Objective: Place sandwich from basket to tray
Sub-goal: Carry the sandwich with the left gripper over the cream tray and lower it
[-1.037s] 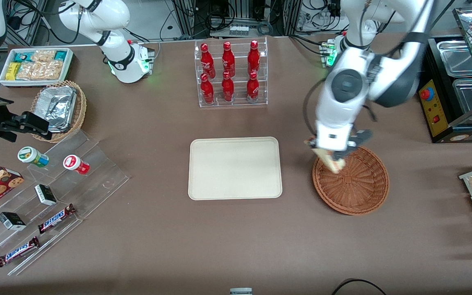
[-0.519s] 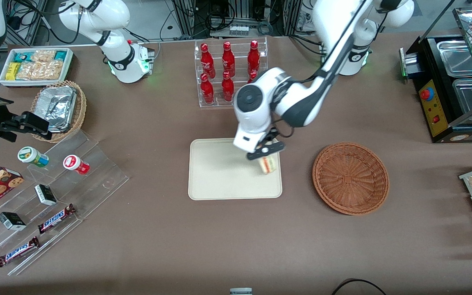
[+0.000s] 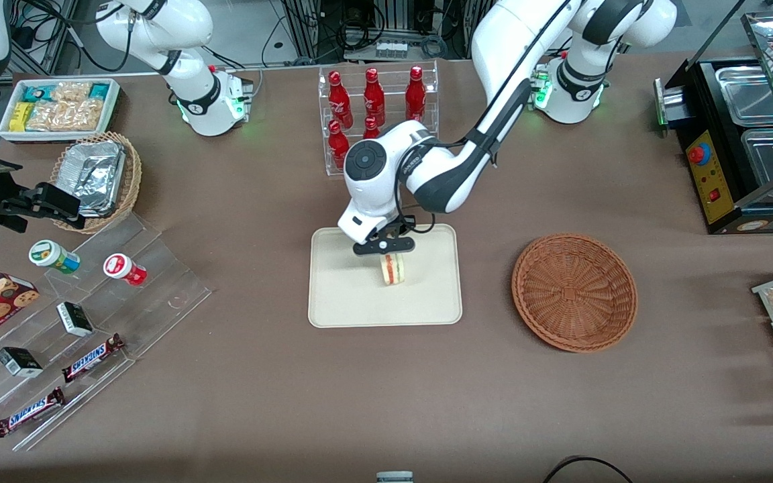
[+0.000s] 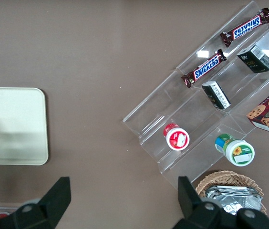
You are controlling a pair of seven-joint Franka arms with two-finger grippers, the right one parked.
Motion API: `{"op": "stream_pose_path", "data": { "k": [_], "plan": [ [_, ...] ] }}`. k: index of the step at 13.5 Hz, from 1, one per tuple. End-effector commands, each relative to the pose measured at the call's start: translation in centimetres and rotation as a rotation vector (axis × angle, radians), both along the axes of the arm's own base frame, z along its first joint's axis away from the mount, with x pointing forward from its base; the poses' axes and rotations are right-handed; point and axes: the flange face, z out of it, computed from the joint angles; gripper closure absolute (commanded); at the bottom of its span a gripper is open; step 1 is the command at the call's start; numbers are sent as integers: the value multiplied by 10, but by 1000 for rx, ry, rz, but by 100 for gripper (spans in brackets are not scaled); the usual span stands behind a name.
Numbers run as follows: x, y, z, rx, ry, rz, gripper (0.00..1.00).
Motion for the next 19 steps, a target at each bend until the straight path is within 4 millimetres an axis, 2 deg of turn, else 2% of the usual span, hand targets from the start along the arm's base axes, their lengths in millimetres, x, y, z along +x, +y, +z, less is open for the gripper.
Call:
{"op": "stream_pose_path", "data": {
  "k": [1,2,5,7,9,10,11,12,13,14,15,17,18,19],
  "plan": [
    [10,-7,-11,-23,-30,-86,100],
    [13,-8,-21,-39,-38,-107,100],
    [19,-5,-28,-39,-44,-105,100],
    [20,-4,-41,-27,-35,-99,100],
    [23,-2,-41,-31,-42,-97,100],
    [25,0,-43,-28,-44,-93,95],
    [25,1,-43,-25,-43,-90,53],
    [26,1,-40,-28,-47,-80,17],
    [27,2,-35,-28,-49,-80,1],
    [28,4,-28,-26,-49,-75,1],
    [27,6,-9,-12,-42,-69,1],
    [41,41,75,-1,-33,-10,1],
    [36,54,119,-12,-14,18,1],
    [33,68,154,-29,9,46,1]
  ]
}}
